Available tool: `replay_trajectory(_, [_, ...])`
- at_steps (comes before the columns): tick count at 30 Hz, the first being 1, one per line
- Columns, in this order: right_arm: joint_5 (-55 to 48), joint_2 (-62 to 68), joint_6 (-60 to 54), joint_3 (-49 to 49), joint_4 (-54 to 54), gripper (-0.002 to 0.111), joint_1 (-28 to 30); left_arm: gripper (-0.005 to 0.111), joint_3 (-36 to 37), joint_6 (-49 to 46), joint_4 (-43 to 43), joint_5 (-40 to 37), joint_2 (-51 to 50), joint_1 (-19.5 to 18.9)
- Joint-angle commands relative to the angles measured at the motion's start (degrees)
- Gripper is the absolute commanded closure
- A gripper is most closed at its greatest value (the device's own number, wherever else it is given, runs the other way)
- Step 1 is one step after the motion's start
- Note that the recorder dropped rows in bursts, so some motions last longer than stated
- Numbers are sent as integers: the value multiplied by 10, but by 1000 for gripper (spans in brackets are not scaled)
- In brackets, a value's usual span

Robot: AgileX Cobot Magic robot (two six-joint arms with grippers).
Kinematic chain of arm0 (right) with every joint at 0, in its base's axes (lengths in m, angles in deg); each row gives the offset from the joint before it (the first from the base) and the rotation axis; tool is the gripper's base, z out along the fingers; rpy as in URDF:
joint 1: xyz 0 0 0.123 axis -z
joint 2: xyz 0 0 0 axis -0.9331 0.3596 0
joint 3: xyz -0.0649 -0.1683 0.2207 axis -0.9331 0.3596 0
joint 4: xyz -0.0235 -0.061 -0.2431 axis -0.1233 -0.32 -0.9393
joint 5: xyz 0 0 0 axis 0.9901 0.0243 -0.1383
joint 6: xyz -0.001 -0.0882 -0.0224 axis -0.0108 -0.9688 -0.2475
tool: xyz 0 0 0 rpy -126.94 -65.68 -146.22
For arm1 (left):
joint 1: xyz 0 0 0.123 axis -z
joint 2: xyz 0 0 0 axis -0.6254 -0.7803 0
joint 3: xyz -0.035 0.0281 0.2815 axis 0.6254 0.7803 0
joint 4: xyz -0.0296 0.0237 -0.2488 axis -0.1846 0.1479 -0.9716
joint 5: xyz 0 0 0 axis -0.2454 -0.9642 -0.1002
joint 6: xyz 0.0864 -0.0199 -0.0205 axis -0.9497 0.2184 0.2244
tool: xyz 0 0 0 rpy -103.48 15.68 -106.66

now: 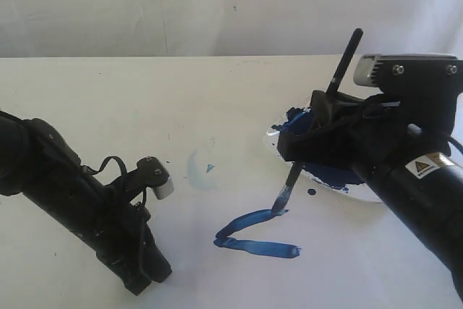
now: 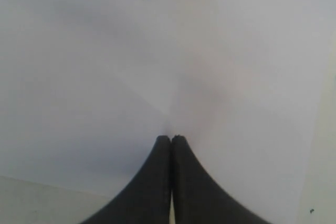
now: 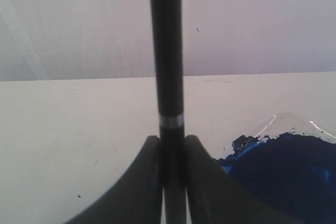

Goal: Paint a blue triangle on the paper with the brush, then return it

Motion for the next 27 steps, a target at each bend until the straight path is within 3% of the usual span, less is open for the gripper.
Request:
replay_trajectory(1, [-7,0,0,-1,0,108,4,107,5,0,-3,-15,-1,0])
replay_trajectory(15, [37,0,1,-1,-1,108,4,107,5,0,-3,-22,-1,0])
replay_trajectory(27, [15,0,-5,-1,-1,108,4,107,5,0,-3,-22,-1,0])
